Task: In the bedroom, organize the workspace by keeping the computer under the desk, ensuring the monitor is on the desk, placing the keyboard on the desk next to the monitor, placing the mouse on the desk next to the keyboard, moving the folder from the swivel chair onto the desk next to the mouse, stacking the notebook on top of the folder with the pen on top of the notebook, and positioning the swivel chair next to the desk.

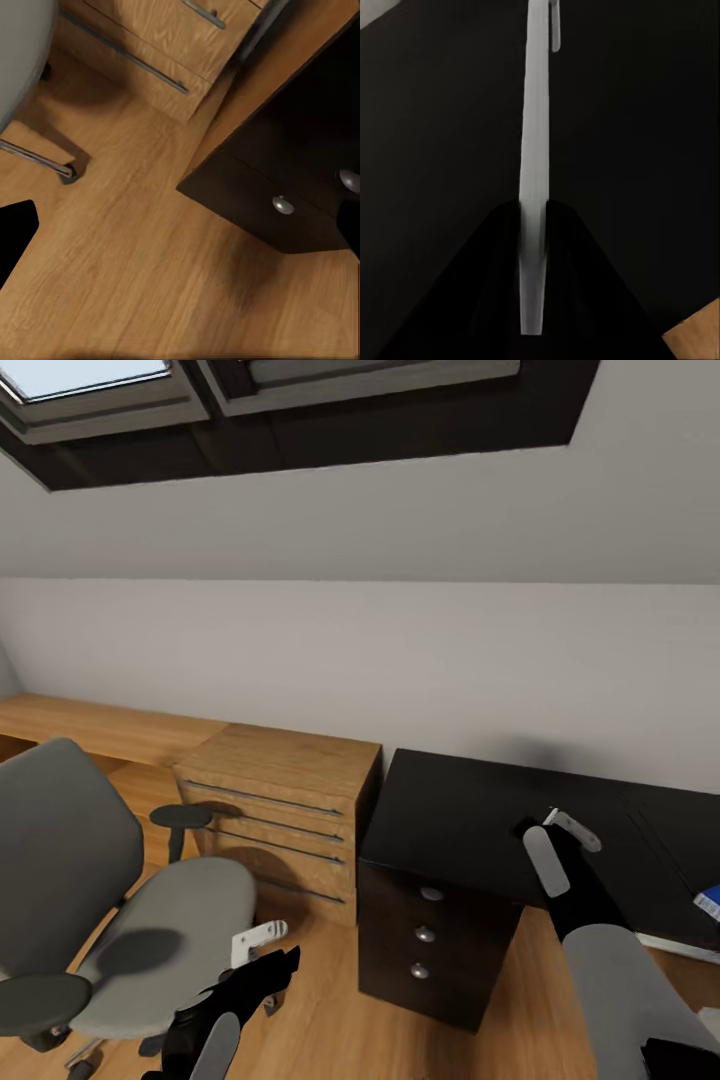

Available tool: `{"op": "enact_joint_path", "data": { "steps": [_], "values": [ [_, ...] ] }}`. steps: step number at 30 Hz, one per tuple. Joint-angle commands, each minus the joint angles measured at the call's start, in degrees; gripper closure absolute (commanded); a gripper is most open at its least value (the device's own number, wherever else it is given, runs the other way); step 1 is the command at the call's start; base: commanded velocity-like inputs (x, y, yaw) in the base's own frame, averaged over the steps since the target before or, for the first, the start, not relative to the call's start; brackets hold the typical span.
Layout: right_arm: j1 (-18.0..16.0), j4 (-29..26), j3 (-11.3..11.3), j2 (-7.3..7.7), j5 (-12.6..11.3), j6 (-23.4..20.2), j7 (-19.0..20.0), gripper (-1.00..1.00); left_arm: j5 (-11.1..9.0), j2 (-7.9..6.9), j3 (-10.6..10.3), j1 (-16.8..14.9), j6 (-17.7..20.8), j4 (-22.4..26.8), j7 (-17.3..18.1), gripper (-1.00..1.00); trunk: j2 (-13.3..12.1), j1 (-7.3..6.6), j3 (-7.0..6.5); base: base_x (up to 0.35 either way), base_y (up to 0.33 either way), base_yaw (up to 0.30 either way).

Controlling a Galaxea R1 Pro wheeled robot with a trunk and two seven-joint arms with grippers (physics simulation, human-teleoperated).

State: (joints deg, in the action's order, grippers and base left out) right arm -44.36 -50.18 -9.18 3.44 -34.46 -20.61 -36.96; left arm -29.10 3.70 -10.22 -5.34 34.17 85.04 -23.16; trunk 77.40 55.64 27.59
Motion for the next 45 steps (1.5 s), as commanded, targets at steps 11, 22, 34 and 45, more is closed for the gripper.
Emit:
{"op": "enact_joint_path", "data": {
  "steps": [11,22,34,45],
  "values": [
    [0.0,-0.1,-7.7,3.26,-0.4,-0.2,-0.2,1.00,-0.1,0.06,-0.6,-0.1,-0.2,0.0,-0.6,-1.00,0.0,0.00,0.06,0.000,-0.153,-0.295],
    [0.0,0.0,-10.8,7.95,-4.1,-0.6,-0.1,1.00,2.1,0.00,-2.8,0.0,-0.4,0.0,-0.6,-1.00,0.0,0.00,0.06,0.043,-0.262,-0.300],
    [0.0,-0.1,-10.7,8.77,-5.4,-1.6,0.1,1.00,2.3,-0.01,-3.1,0.0,-0.3,0.0,-0.6,-1.00,0.0,0.00,0.22,0.008,-0.031,-0.278],
    [0.0,0.0,-3.6,8.69,-5.3,-1.5,2.2,1.00,2.3,-0.01,-3.1,0.0,-0.3,0.0,-0.6,-1.00,0.0,0.00,0.24,0.000,-0.001,-0.033]
  ]
}}
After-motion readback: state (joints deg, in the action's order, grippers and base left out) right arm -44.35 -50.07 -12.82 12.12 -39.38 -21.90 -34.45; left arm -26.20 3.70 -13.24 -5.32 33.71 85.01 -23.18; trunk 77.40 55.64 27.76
